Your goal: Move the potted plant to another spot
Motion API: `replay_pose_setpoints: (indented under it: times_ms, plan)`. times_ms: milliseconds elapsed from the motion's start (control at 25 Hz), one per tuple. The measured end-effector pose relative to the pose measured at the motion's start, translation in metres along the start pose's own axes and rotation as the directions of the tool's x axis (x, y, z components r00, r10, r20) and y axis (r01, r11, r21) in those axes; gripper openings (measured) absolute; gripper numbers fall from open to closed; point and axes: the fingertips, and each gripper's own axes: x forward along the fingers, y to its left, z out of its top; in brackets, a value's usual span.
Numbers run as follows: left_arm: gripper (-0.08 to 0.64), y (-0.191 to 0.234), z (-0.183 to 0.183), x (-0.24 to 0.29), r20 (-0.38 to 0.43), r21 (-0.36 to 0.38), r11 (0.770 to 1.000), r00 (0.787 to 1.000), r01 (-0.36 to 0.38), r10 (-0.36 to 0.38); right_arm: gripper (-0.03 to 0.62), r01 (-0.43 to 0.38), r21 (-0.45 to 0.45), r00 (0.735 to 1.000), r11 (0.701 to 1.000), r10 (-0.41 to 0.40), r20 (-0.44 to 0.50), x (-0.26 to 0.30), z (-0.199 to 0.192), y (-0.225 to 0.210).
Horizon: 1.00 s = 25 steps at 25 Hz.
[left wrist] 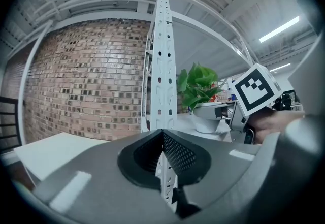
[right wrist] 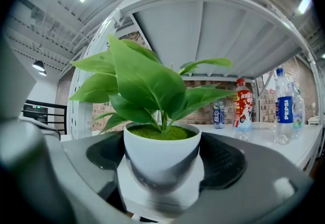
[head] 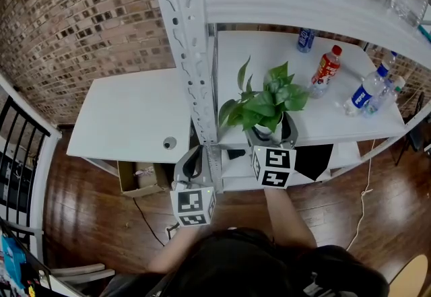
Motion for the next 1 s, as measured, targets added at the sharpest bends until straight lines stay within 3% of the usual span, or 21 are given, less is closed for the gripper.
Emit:
replay_pose_setpoints:
  times_ms: [400, 600, 760, 1000]
  plan:
    - [0.017, -0.001, 0.0, -0.014, 0.0, -0.016, 1.0, 1.0, 0.015, -0.015, 0.453, -0.036, 0.002, 0.998, 0.999, 0.036, 0.044, -0.052, 0.021, 0.023]
    - [0.017, 0.027, -0.009, -0.023, -0.017, -0.04, 0.999, 0.999, -0.03, 0.029, 0.453, -0.082, -0.017, 0.994, 0.997, 0.083, 0.067, -0.081, 0.039, 0.052]
    - [0.017, 0.068, -0.006, -0.033, 0.015, -0.069, 0.995, 0.997, -0.069, 0.071, 0.453, -0.116, -0.021, 0.988, 0.993, 0.118, 0.1, -0.098, 0.058, 0.081]
    - [0.017, 0.116, 0.006, -0.044, 0.029, -0.062, 0.993, 0.994, -0.103, 0.104, 0.453, -0.192, -0.013, 0.961, 0.981, 0.191, 0.199, -0.11, 0.102, 0.142]
